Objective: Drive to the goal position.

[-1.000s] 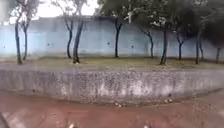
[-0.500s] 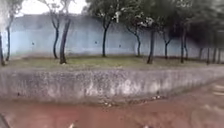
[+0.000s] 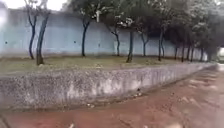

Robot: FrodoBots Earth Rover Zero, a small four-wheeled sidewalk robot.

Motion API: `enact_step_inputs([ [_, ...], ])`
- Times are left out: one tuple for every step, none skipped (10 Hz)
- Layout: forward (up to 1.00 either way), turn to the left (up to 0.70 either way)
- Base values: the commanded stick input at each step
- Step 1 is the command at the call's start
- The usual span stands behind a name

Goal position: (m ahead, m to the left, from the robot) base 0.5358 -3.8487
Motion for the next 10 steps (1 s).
enact_step_inputs([
  [0.0,-0.85],
  [0.0,-0.85],
  [0.0,-0.85],
  [0.0,-0.85],
  [0.0,-0.85],
  [0.0,-0.85],
  [0.0,-0.85],
  [0.0,-0.85],
  [0.0,-0.85],
  [0.0,-0.85],
])
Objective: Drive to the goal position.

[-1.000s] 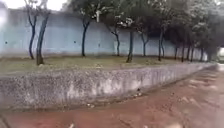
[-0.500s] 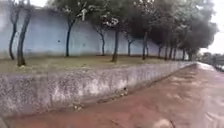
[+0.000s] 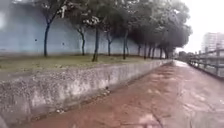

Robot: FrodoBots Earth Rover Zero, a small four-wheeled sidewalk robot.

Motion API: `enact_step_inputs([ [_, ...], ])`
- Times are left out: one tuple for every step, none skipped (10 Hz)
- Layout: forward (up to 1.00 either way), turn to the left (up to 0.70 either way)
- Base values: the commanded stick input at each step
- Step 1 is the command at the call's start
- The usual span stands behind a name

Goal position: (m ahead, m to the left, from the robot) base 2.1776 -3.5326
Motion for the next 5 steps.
enact_step_inputs([
  [0.0,-0.85],
  [0.0,-0.85],
  [0.0,-0.85],
  [0.0,-0.85],
  [0.0,-0.85],
])
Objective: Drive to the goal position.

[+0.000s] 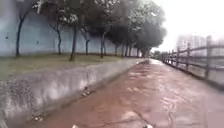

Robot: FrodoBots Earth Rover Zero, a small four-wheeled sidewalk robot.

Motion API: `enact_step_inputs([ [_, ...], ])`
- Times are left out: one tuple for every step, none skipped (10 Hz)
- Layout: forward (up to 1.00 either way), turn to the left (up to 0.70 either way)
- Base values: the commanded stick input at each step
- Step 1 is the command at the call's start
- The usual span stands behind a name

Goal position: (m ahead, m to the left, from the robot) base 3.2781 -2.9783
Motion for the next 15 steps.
enact_step_inputs([
  [0.0,-0.85],
  [0.0,-0.85],
  [0.0,-0.85],
  [0.0,-0.85],
  [0.0,-0.85],
  [0.0,-0.85],
  [0.0,-0.85],
  [0.0,-0.85],
  [0.0,-0.85],
  [0.0,-0.85],
  [0.0,-0.56],
  [0.0,-0.13],
  [0.0,-0.04],
  [0.0,0.0],
  [0.0,0.0],
])
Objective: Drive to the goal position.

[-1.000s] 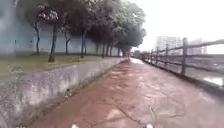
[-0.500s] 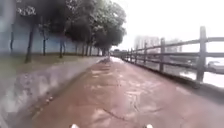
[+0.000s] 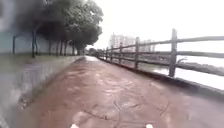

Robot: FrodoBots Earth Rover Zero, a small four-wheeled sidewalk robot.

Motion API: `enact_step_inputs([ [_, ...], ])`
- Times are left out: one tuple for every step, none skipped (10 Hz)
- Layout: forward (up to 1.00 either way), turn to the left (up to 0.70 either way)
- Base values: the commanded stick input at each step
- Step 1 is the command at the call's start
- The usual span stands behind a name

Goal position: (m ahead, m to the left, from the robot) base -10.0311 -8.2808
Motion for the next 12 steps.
enact_step_inputs([
  [0.0,0.0],
  [0.49,0.02],
  [0.85,0.03],
  [0.85,0.03],
  [0.85,0.17],
  [0.85,0.3],
  [0.85,0.37],
  [0.85,0.37],
  [0.85,0.37],
  [0.85,0.37],
  [0.85,0.37],
  [0.85,0.32],
])
